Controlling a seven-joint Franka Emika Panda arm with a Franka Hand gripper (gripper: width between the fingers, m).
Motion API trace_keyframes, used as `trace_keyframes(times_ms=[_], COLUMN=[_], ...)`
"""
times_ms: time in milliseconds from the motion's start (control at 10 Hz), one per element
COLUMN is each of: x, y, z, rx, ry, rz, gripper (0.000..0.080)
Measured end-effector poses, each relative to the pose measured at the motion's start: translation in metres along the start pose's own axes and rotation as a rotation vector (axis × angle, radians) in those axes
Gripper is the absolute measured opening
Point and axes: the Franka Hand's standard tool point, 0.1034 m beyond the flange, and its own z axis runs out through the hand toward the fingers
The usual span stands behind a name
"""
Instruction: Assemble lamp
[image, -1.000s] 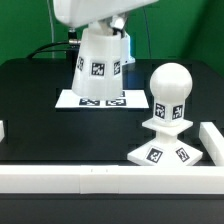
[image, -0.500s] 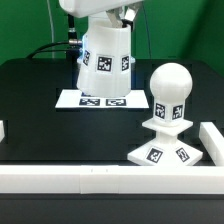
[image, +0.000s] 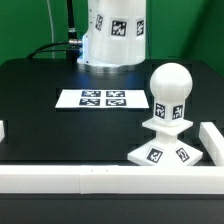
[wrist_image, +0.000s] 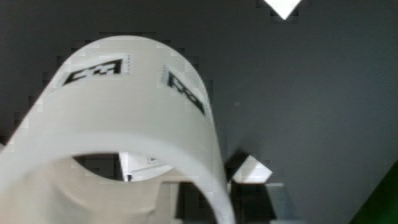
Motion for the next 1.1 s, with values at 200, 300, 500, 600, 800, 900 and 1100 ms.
trace_keyframes(times_ms=[200, 300, 500, 600, 800, 900, 1100], x=[0.020, 0.032, 0.055, 0.063, 0.081, 0.088, 0.092], y=[-0.010, -0.012, -0.016, -0.018, -0.025, -0.025, -0.020], z=[-0.011, -0.012, -0.009, -0.006, 0.006, 0.014, 0.033], rx=[-0.008, -0.009, -0.007, -0.006, -0.004, -0.008, -0.002], ry=[0.009, 0.015, 0.022, 0.022, 0.025, 0.035, 0.035], rz=[0.008, -0.001, -0.014, -0.024, -0.051, -0.059, -0.062], gripper=[0.0046, 0.0047, 0.0047, 0.0047, 0.0047, 0.0047, 0.0047])
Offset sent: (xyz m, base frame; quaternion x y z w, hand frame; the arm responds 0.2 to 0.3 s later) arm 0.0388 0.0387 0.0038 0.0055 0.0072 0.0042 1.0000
